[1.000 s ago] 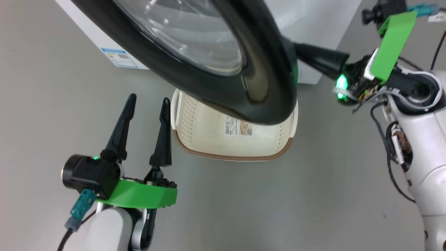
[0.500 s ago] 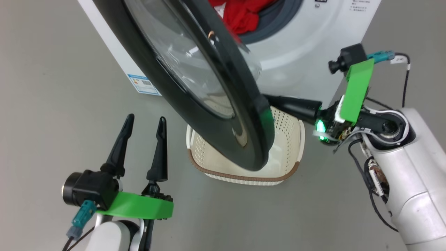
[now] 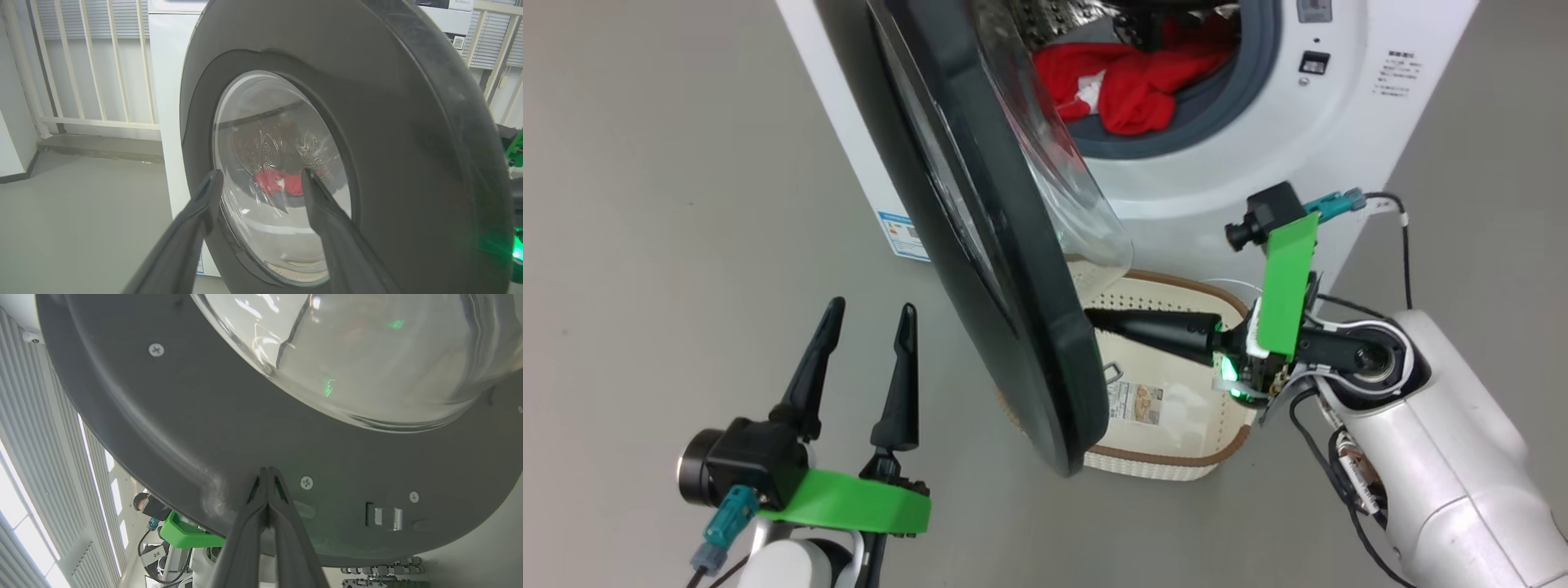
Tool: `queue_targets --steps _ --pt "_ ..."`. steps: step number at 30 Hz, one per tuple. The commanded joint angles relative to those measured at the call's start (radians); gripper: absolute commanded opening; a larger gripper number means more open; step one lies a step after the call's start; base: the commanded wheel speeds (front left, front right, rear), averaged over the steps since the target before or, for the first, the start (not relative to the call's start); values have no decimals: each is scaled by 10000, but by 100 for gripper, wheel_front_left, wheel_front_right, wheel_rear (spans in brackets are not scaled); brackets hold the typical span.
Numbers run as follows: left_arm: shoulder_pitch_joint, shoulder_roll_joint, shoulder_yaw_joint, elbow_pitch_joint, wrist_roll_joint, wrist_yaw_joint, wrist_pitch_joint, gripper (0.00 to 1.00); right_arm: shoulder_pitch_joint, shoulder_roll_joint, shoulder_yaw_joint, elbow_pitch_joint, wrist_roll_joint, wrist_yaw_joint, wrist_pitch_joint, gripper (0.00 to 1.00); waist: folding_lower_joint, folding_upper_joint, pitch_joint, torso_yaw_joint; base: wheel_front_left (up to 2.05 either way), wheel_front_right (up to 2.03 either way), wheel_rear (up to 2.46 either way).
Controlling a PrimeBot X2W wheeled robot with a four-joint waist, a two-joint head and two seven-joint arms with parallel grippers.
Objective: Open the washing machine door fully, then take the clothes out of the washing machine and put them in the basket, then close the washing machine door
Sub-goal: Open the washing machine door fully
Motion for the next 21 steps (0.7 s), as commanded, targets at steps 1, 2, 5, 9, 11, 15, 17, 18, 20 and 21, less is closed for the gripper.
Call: queue_targets --steps 1,2,5,9,11,15,17,18,20,21 --pt "18 175 309 -185 69 -67 -74 100 104 317 231 -204 -91 67 23 0 0 0 -309 342 0 0 0" --pt "37 175 302 -181 76 -62 -74 100 119 334 260 -168 -84 67 -3 0 0 0 -361 417 0 0 0" --pt "89 175 306 -161 93 -76 -74 100 145 362 334 -101 -82 67 -47 0 0 0 -448 565 0 0 0" --pt "199 175 328 -115 105 -117 -74 100 156 401 457 -16 -5 67 -176 0 0 0 -534 856 0 0 0" --pt "254 175 327 -89 98 -136 -74 100 151 416 575 43 59 67 -252 0 0 0 -563 1076 0 0 0" --pt "273 175 301 -71 76 -139 -74 100 132 424 689 111 128 67 -343 0 0 0 -574 1377 0 0 0" --pt "285 175 298 -68 67 -129 -74 100 137 426 743 131 176 67 -384 0 0 0 -594 1526 0 0 0" --pt "292 175 300 -59 64 -129 -74 100 137 427 777 142 193 67 -404 0 0 0 -604 1595 0 0 0" --pt "303 175 304 -45 59 -129 -74 100 130 428 865 148 217 67 -422 0 0 0 -619 1728 0 0 0" --pt "309 175 303 -36 57 -132 -74 100 128 428 906 148 227 67 -436 0 0 0 -630 1792 0 0 0"
